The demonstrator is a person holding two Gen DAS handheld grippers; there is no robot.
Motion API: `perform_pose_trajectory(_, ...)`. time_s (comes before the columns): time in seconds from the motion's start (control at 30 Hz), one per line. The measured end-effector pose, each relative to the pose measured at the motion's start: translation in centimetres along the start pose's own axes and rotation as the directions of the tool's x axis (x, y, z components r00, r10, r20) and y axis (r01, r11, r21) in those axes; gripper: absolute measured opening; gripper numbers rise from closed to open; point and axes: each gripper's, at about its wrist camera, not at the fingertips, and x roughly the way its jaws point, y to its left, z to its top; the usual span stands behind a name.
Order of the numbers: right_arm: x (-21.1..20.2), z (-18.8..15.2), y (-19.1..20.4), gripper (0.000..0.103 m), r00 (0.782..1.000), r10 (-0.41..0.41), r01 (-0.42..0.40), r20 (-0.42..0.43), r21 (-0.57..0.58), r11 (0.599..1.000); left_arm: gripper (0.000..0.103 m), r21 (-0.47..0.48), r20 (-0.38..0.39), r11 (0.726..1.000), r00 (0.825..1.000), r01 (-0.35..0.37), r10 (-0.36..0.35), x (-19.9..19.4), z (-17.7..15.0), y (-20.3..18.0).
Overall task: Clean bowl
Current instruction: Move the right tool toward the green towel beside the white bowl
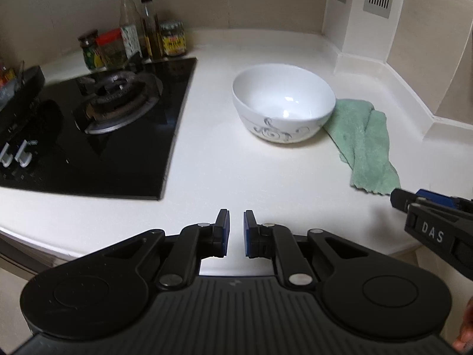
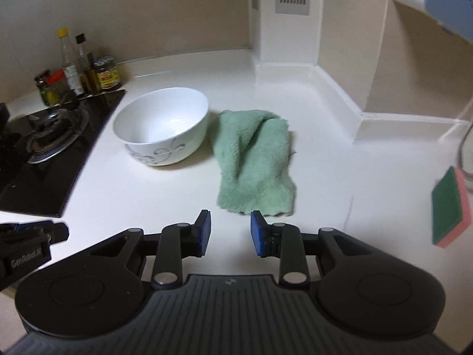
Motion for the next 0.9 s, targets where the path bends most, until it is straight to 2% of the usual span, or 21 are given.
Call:
perform_pose_trajectory(0.17,0.1,0.0,0.3,0.026,1.0,-0.025,0.025,0.004,-0.016,1.0,0.01,0.015,0.023,0.999,0.999,-0.036,0.036,-0.3,-0.1,0.0)
perform_pose_trajectory(0.33,0.7,0.2,0.4,0.026,0.999,-0.035,0.035,-0.004,-0.026,0.999,0.01,0.02,0.024,0.999,0.999,-0.033,0.033,0.0,0.2,-0.3)
perform_pose_trajectory(0.47,1.9,0.8,-0.1,0.026,1.0,-0.021,0.021,-0.016,-0.023,1.0,0.01,0.013,0.022,0.999,0.999,-0.032,0.031,0.7,0.7,-0.6)
perform_pose_trajectory(0.63,3.4,1.7,-0.7,0.026,1.0,-0.001,0.0,-0.031,-0.018,1.0,0.01,0.012,0.022,0.997,0.997,-0.073,0.073,1.5,2.0,-1.3)
perform_pose_trajectory(0.9,5.3,2.6,-1.7,0.026,0.998,0.037,-0.038,-0.047,-0.011,0.999,0.01,-0.009,0.018,0.997,0.997,-0.072,0.072,2.8,3.5,-2.1)
